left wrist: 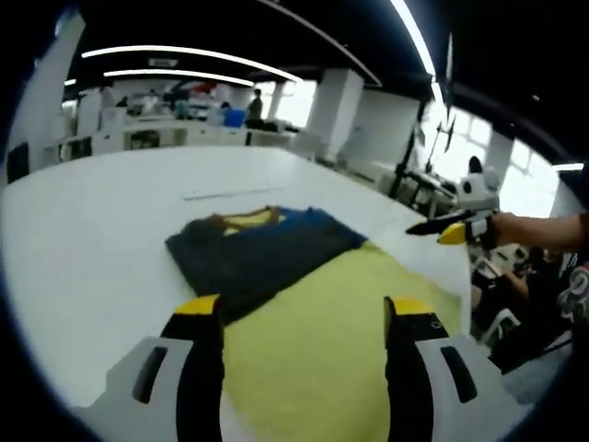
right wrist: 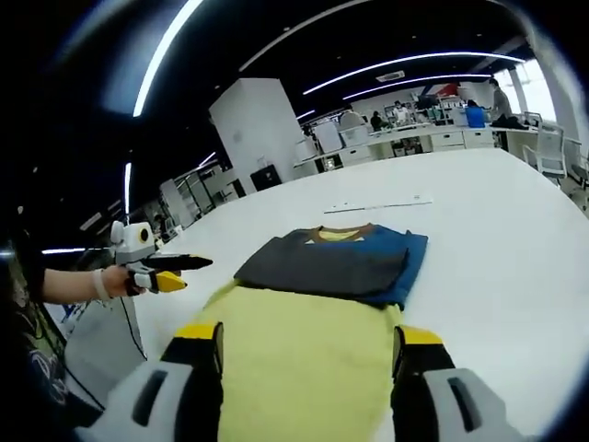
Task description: Fold the garment on the visible template until the final outline fits inside the template.
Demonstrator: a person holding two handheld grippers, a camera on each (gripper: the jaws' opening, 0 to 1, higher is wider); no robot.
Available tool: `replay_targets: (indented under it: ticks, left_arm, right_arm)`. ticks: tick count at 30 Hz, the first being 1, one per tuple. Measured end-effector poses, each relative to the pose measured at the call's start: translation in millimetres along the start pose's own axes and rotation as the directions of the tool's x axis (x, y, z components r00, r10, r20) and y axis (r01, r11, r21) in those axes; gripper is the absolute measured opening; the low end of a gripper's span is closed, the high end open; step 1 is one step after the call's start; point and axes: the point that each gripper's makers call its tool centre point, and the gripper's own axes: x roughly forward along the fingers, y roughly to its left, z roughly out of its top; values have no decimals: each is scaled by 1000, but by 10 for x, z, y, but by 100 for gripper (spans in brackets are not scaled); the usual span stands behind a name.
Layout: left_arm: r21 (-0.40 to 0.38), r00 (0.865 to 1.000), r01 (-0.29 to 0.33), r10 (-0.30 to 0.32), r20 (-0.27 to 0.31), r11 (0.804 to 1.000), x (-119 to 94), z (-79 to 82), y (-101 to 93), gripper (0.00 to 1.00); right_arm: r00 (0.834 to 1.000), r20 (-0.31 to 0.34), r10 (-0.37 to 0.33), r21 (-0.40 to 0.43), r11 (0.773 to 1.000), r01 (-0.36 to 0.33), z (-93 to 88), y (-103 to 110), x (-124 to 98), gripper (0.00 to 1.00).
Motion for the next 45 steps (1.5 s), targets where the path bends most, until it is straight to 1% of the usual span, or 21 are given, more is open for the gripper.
replay_targets:
  ticks: [4,6,8,9,11,13,15,17,18,21,23,24,25,26,28,30,31,34,40,42,45]
  left_arm:
    - [25,999,3,-1,-53,1000,-159,-151,47,63]
    - [25,996,-3,6,-91,1000,-276,-247,76,63]
    - [19,995,1,0,-96,1000,-383,-292,85,64]
    - [19,993,1,1,-119,1000,-447,-352,84,63]
    - [11,988,1,1,-156,1000,-542,-448,90,62]
    - [-2,986,5,-5,-165,1000,-607,-494,81,61]
    - [-35,975,3,-11,-222,999,-692,-617,57,57]
    - [-41,973,13,-22,-230,999,-720,-657,42,55]
    - [-69,966,15,-33,-256,997,-750,-720,23,54]
    - [-103,956,21,-50,-287,994,-795,-799,-27,52]
    - [-149,945,20,-67,-319,989,-835,-869,-81,50]
    - [-160,937,17,-72,-342,987,-858,-917,-100,49]
    - [-155,934,22,-75,-350,988,-864,-946,-110,47]
    - [-170,924,20,-83,-374,985,-889,-1003,-143,46]
    - [-195,920,17,-92,-381,981,-898,-1047,-172,45]
    - [-246,903,10,-114,-414,969,-927,-1143,-224,42]
    - [-244,903,13,-117,-414,970,-922,-1169,-232,42]
    - [-271,887,6,-130,-442,963,-954,-1248,-284,41]
    - [-308,876,-6,-144,-461,951,-983,-1325,-332,38]
    - [-326,876,-14,-145,-460,945,-994,-1357,-329,37]
    - [-362,874,-30,-152,-462,932,-1009,-1411,-334,36]
  right_arm:
    - [1000,-1,5,12,1000,-5,-83,21,-129,67]
    - [1000,-13,-3,10,1000,3,-155,17,-205,67]
    - [1000,-24,-12,5,1000,12,-232,9,-280,66]
    - [999,-32,-14,12,1000,15,-285,5,-318,65]
    - [999,-44,-19,21,1000,19,-378,-2,-376,62]
    - [998,-62,-22,30,999,24,-463,-7,-416,59]
    - [997,-78,-27,34,999,29,-547,-5,-455,57]
    - [995,-98,-22,48,998,27,-637,7,-495,53]
    - [993,-113,-21,58,998,28,-698,11,-523,50]
    - [990,-136,-32,43,998,38,-806,30,-595,44]
    - [987,-158,-34,52,998,42,-886,38,-642,42]
    - [984,-176,-35,44,998,44,-955,49,-683,41]
    - [981,-190,-40,36,998,48,-1002,46,-712,38]
    - [978,-203,-47,31,998,54,-1048,38,-741,35]
    - [973,-222,-56,25,998,64,-1133,15,-790,35]
    - [973,-220,-62,41,996,73,-1175,-5,-840,35]
    - [976,-211,-59,58,996,73,-1184,-7,-864,34]
    - [975,-214,-64,62,995,79,-1223,-23,-908,31]
    - [972,-226,-61,92,992,83,-1313,-18,-932,27]
    - [974,-215,-76,110,989,101,-1319,-40,-922,23]
    - [972,-225,-66,107,990,92,-1353,-27,-913,16]
